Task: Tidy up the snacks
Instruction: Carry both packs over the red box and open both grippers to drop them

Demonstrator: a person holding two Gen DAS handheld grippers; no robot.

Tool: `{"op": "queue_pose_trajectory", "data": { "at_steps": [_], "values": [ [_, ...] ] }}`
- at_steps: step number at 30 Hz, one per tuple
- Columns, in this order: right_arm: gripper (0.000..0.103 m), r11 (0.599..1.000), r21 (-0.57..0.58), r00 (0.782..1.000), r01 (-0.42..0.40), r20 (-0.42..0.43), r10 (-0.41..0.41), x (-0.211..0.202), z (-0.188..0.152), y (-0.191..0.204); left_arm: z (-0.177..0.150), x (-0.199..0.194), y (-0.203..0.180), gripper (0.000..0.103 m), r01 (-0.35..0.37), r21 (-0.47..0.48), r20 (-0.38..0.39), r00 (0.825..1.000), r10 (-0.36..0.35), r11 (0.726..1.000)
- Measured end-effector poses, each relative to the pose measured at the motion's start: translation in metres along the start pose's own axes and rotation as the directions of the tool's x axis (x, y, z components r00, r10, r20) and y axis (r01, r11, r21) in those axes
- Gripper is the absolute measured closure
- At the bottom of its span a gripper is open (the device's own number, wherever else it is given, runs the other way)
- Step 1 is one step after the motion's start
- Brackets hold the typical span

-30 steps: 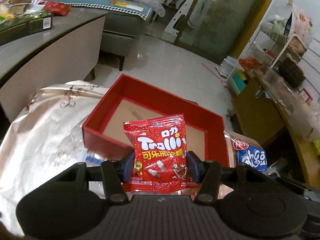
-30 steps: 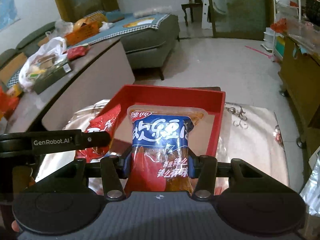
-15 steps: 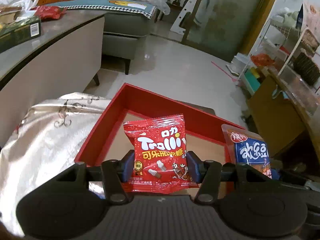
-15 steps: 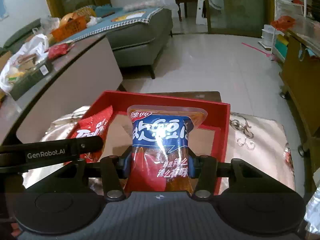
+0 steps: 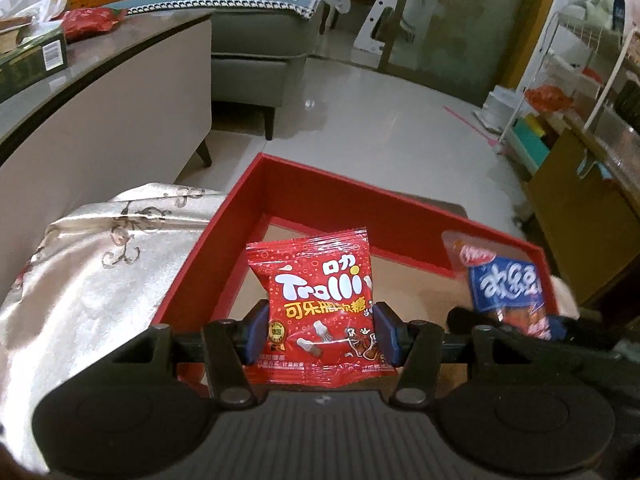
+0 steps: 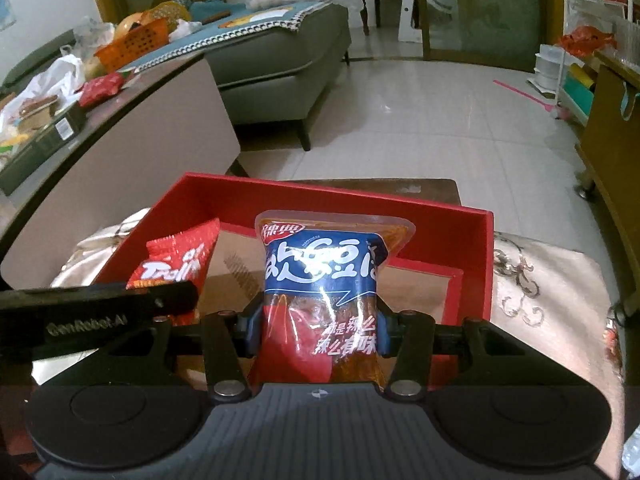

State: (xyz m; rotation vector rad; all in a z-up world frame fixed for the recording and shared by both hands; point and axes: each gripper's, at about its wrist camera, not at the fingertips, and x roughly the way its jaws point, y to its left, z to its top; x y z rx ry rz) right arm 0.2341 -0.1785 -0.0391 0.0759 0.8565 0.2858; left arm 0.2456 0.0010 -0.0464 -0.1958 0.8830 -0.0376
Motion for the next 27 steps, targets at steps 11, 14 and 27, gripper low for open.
{"op": "queue_pose_trajectory", "data": {
  "at_steps": [11,14,27],
  "values": [
    [0.036,0.999,-0.031,0.999,0.03,-0.014,-0.03,0.019,0.0,-0.006,-0.005,0.016,-0.004,0.053,-0.03,0.011,-0.025,0.999,0.031,0.999],
    [0.032,0.999,-0.024,1.0,0.029,-0.006,-0.029,0.018,0.001,-0.007,-0.003,0.016,-0.002,0.053,-0.026,0.002,-0.024,0.999,0.026,1.0],
    [0.028,0.999,-0.005,0.998,0.042,0.048,-0.042,0.004,0.007,-0.011,0.002,0.001,0.01,0.046,-0.01,-0.035,-0.005,1.0,0.01,0.999]
  ]
}}
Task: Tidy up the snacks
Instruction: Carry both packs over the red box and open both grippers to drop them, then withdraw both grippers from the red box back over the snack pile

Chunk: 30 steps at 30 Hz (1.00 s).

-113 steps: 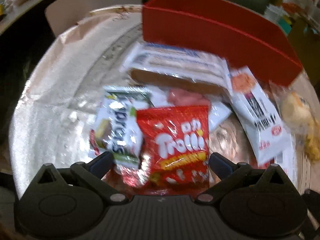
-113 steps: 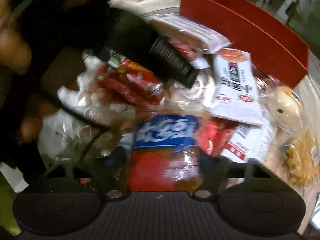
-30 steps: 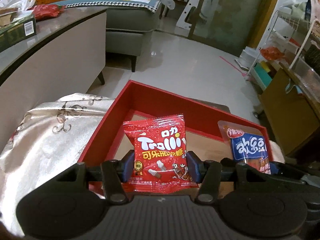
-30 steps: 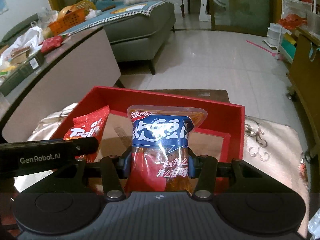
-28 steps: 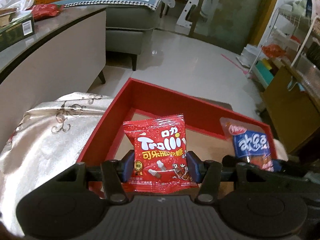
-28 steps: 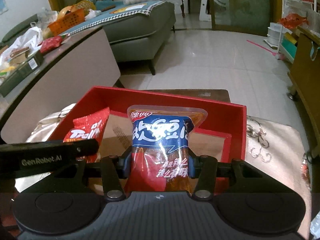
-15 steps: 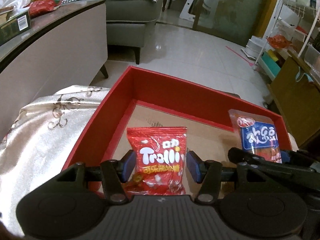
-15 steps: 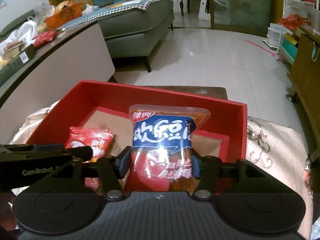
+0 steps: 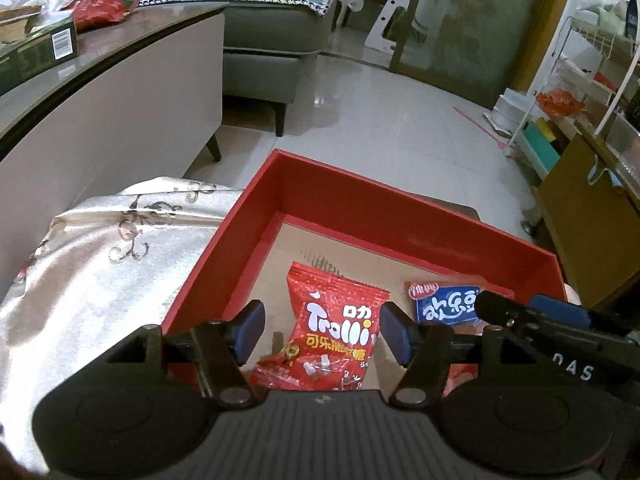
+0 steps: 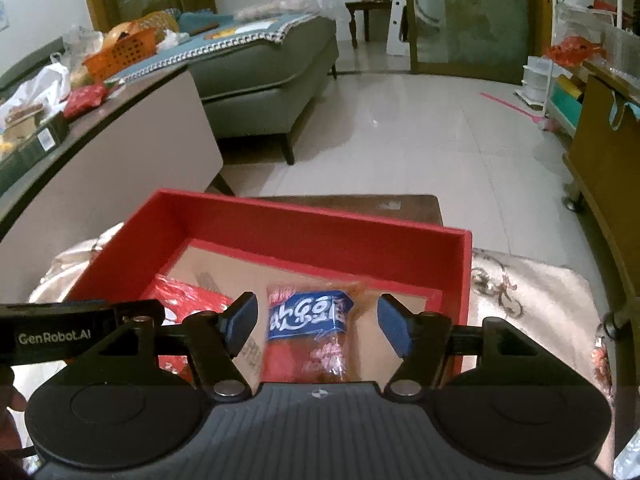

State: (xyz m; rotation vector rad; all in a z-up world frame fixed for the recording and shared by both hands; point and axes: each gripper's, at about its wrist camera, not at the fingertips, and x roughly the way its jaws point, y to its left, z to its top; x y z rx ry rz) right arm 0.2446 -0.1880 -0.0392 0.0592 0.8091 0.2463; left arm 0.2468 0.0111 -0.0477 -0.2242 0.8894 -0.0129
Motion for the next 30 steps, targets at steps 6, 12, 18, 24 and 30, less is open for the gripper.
{"op": "queue_pose_trajectory", "data": {
  "at_steps": [6,12,18,24,30],
  "values": [
    [0.025,1.0,-0.012,1.0,-0.005,0.001,0.005,-0.009,0.001,0.002,0.001,-0.004,0.002,0.045,0.014,-0.006,-0.008,1.0,-0.014,1.0],
    [0.025,1.0,-0.02,1.0,0.009,-0.004,-0.009,-0.019,-0.001,0.009,-0.001,-0.017,-0.001,0.043,0.026,0.007,0.001,1.0,-0.026,1.0],
    [0.025,1.0,-0.031,1.0,-0.003,0.003,0.004,-0.034,0.0,0.017,-0.006,-0.03,-0.002,0.041,0.023,0.028,0.011,1.0,-0.024,0.999],
    [0.024,0.999,-0.045,1.0,-0.007,0.005,0.007,-0.05,-0.003,0.023,-0.013,-0.044,0.0,0.041,0.032,0.048,0.015,0.999,-0.033,0.998],
    [0.024,0.999,-0.034,1.0,-0.015,0.0,0.015,-0.069,-0.011,0.029,-0.022,-0.066,0.008,0.04,0.052,0.056,0.02,0.998,-0.053,0.997]
  ]
}}
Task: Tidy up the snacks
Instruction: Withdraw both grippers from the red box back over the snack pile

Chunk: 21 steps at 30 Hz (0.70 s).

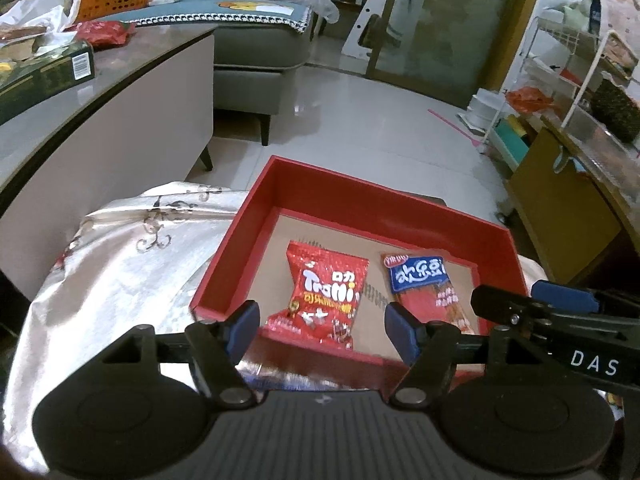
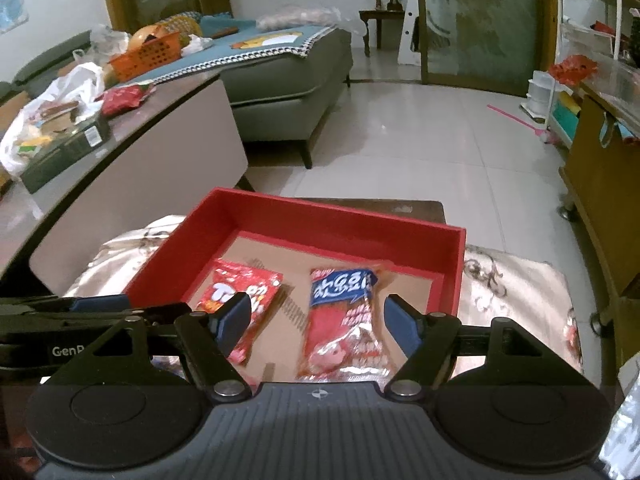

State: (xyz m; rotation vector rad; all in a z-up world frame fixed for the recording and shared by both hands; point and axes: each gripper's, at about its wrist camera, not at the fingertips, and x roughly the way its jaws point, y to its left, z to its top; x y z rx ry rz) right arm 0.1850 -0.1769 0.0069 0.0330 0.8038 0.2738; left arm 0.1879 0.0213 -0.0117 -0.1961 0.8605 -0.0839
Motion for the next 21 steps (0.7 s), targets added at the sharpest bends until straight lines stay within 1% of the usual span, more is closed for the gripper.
{"op": "queue_pose_trajectory", "data": {
  "at_steps": [7,11,14,21],
  "values": [
    [0.023,1.0,-0.031,1.0,-0.002,-0.002,0.002,-0.024,-0.015,0.016,-0.018,-0.025,0.007,0.04,0.014,0.034,-0.008,1.0,-0.014,0.999],
    [0.022,1.0,-0.027,1.0,-0.014,-0.006,0.014,-0.039,-0.026,0.021,-0.029,-0.039,0.015,0.04,0.018,0.032,-0.019,1.0,-0.017,0.999],
    [0.022,0.999,-0.032,1.0,-0.021,-0.015,0.021,-0.048,-0.036,0.025,-0.041,-0.046,0.022,0.039,0.018,0.027,-0.04,0.999,-0.017,0.999],
    [0.022,0.999,-0.025,0.998,-0.03,-0.053,0.029,-0.062,-0.057,0.028,-0.066,-0.051,0.041,0.039,-0.022,-0.008,-0.111,0.994,0.021,1.0]
  ]
}}
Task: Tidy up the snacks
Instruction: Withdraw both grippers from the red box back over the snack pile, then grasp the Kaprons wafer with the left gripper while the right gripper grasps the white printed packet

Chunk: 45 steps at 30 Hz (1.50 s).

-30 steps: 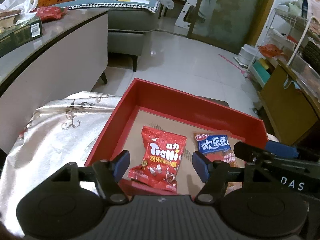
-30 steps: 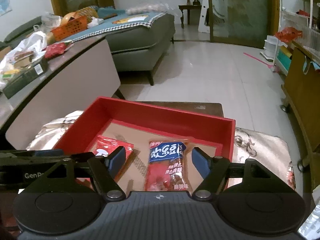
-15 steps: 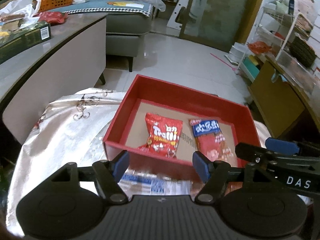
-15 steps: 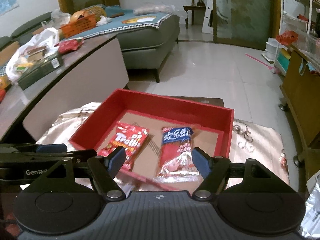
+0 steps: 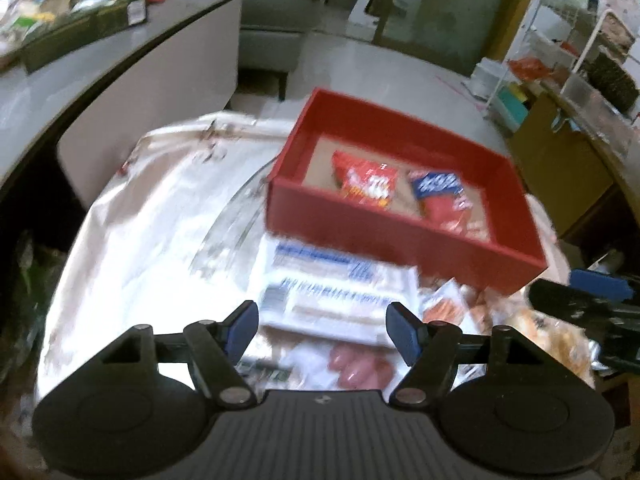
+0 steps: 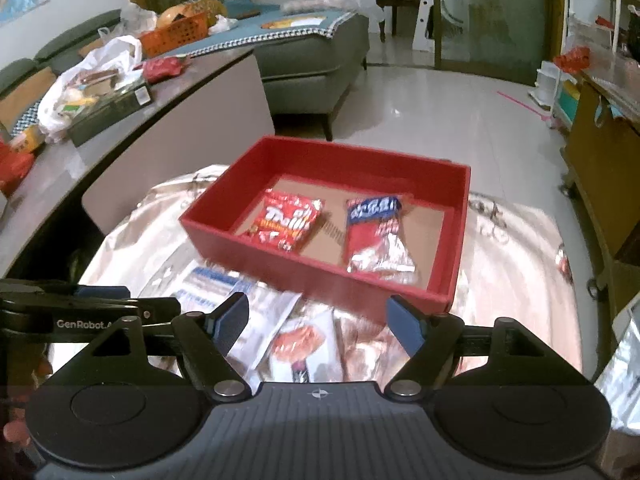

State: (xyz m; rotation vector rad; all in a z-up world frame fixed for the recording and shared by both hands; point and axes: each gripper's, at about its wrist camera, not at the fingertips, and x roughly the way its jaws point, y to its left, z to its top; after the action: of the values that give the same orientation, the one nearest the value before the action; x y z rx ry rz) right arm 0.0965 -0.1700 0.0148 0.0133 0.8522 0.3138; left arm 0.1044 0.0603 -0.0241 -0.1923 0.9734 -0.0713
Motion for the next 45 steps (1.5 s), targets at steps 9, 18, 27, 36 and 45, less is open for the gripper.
{"op": "queue_pose_trajectory", "data": {
  "at_steps": [9,18,27,36,45],
  "values": [
    [0.021,0.998,-0.044,0.996,-0.047,-0.073,0.043,-0.008,-0.032,0.019,-0.03,0.016,0.024,0.038,-0.097,-0.027,-0.104,0.99,0.094,0.995],
    [0.019,0.993,-0.075,0.985,-0.093,-0.154,0.08,-0.01,-0.06,0.037,-0.049,0.035,0.035,0.035,-0.126,-0.039,-0.188,0.975,0.117,0.991],
    [0.018,0.99,-0.076,0.971,-0.12,-0.216,0.101,-0.017,-0.085,0.041,-0.053,0.031,0.025,0.048,-0.15,0.023,-0.193,0.969,0.152,0.988],
    [0.018,0.955,-0.234,0.923,-0.179,-0.375,0.081,0.007,-0.129,0.071,-0.058,-0.013,0.026,0.049,0.001,-0.047,-0.178,0.984,-0.009,0.999],
    [0.02,0.924,-0.345,0.909,-0.165,-0.417,0.006,0.019,-0.151,0.076,-0.056,-0.038,0.022,0.049,0.102,-0.071,-0.144,0.983,-0.111,0.992]
  ]
}}
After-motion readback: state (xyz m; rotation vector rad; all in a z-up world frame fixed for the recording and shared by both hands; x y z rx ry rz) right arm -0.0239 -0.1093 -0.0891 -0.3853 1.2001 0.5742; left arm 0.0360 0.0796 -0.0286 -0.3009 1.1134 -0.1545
